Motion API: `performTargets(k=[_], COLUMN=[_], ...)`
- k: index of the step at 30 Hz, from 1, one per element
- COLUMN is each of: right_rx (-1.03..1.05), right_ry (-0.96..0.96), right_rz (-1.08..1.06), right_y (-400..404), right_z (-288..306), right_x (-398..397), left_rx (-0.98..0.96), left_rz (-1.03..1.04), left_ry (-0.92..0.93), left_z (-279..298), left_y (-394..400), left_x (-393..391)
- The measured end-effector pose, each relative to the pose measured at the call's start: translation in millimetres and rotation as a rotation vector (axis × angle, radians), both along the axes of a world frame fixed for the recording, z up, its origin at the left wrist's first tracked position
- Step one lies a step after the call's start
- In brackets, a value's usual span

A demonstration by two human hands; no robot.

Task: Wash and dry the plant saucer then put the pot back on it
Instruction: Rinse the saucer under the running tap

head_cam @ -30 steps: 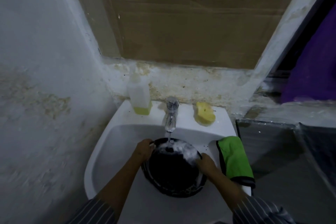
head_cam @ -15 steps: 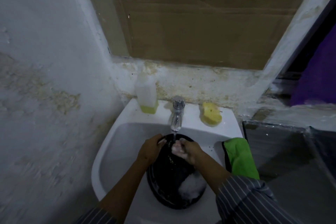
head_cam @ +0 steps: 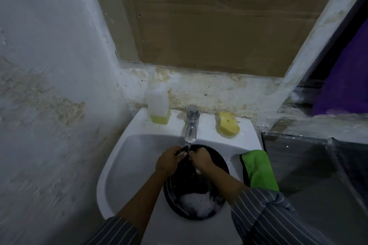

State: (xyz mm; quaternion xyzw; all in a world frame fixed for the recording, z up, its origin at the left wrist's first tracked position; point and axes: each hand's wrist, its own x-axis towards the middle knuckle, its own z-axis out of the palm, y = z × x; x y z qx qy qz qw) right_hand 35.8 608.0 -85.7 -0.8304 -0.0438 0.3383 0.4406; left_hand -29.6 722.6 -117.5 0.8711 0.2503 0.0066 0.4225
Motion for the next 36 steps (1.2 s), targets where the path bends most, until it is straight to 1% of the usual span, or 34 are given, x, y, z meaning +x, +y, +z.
performTargets(k=[1, 6, 7, 9, 11, 12, 14, 17, 18, 20, 24, 27, 29, 32, 34, 36], right_rx=[-0.094, -0.448, -0.478, -0.488, -0.491, -0.459, -0.369, -0.204, -0.153, -0.106, -0.095, -0.078, -0.072, -0.141, -0.186, -0.208], right_ry=[-0.125, -0.497, -0.594, -0.867, -1.066, -1.060, -0.932, -0.562, -0.485, -0.465, -0.477, -0.486, -0.454, -0.366, -0.305, -0.238], right_rz=[0.108, 0.430, 0.450, 0.391, 0.328, 0.283, 0.233, 0.277, 0.288, 0.280, 0.235, 0.190, 0.119, 0.065, 0.073, 0.073], right_y=[0, -9, -12, -24, -40, -48, -62, -77, -79, -83, -84, -86, -87, -85, -84, -84], right_z=[1, 1, 3, 10, 12, 11, 7, 1, 2, 3, 8, 7, 4, -3, -7, -13], right_x=[-1, -2, -1, 2, 7, 11, 21, 32, 33, 35, 39, 40, 41, 42, 43, 43], left_rx=[-0.007, -0.080, -0.101, -0.142, -0.199, -0.225, -0.255, -0.278, -0.267, -0.252, -0.239, -0.318, -0.251, -0.099, 0.086, 0.291], left_rz=[0.002, 0.023, 0.047, 0.093, 0.086, 0.059, 0.010, -0.031, -0.036, -0.023, -0.016, 0.147, 0.229, 0.261, 0.184, 0.016], left_ry=[0.002, 0.018, 0.017, 0.007, 0.017, 0.026, 0.042, 0.035, 0.024, -0.012, -0.054, -0.084, -0.056, 0.100, 0.198, 0.266], left_z=[0, -1, -1, -4, -5, -5, -7, -11, -13, -16, -18, -17, -18, -20, -20, -22], left_y=[-1, -5, -4, -3, -2, -2, -2, -7, -9, -13, -17, -20, -18, -14, -8, -3], left_x=[2, 14, 15, 19, 24, 27, 31, 34, 36, 37, 36, 30, 26, 23, 19, 16])
